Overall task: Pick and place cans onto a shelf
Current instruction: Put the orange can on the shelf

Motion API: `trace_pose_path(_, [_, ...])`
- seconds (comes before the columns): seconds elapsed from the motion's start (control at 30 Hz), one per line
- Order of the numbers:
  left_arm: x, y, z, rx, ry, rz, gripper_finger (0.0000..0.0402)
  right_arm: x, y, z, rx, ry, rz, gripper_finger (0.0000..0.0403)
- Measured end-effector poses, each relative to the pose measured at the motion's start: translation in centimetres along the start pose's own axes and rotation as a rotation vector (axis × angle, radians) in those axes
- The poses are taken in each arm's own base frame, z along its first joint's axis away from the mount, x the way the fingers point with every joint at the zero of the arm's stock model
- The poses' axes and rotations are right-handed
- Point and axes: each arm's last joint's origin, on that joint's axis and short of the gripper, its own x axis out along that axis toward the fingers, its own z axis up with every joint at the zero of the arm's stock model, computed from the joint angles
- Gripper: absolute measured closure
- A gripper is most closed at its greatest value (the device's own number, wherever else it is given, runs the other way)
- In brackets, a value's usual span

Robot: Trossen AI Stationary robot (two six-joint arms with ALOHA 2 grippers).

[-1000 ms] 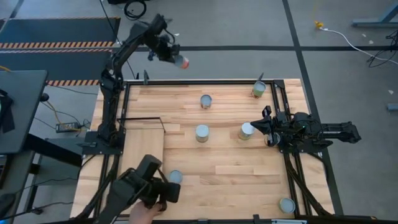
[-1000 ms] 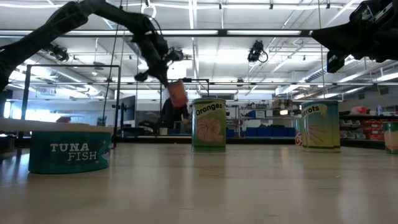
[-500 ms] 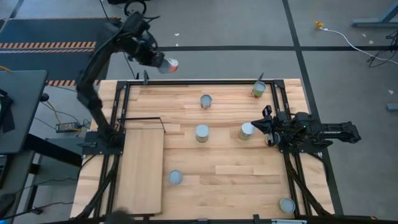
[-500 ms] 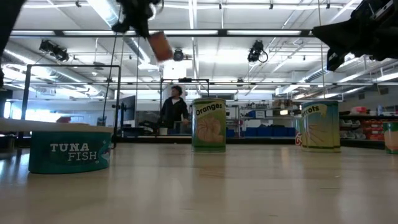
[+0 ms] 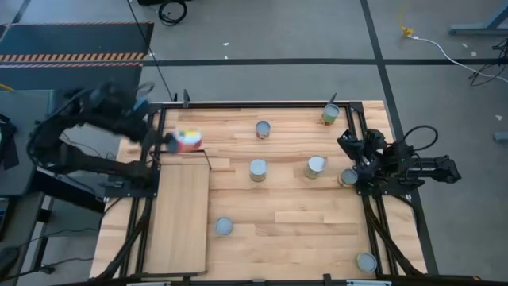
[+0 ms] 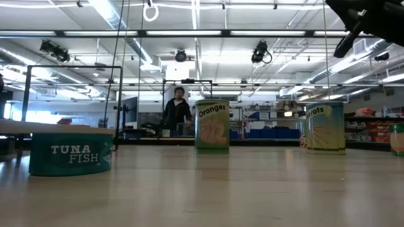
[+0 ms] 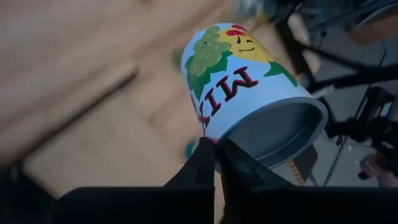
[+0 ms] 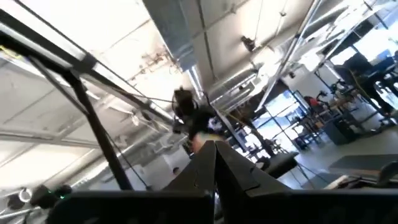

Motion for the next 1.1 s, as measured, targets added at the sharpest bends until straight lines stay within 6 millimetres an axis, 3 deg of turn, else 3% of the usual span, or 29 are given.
trace_pose_path(0.2, [3.2, 3.8, -4.1, -0.151, 0.163, 0.086, 0.0392, 2.5, 1.7, 0.3, 0.039, 0.112, -0.04, 0.0398])
trace_pose_path(0.37, [7.5, 5.5, -5.6, -0.226, 0.327, 0.216, 0.0392, 8.2, 5.0, 0.6, -0.006, 0.237, -0.038, 0.04])
trace_pose_path(0.53, [12.6, 7.4, -6.5, -0.285, 0.61, 0.302, 0.0392, 14.7, 8.4, -0.3, -0.083, 0.336, -0.03, 0.04])
trace_pose_path(0.67, [15.1, 9.0, -5.8, -0.267, 0.659, 0.365, 0.0392, 19.1, 10.2, -0.5, -0.139, 0.386, -0.047, 0.04])
trace_pose_path(0.83, [16.0, 10.6, -3.8, -0.289, 0.603, 0.429, 0.0392, 22.8, 12.8, -0.1, -0.213, 0.402, -0.001, 0.04])
trace_pose_path(1.1, [16.6, 12.1, -2.1, -0.355, 0.595, 0.466, 0.0392, 24.2, 15.5, -0.8, -0.242, 0.417, 0.081, 0.0395])
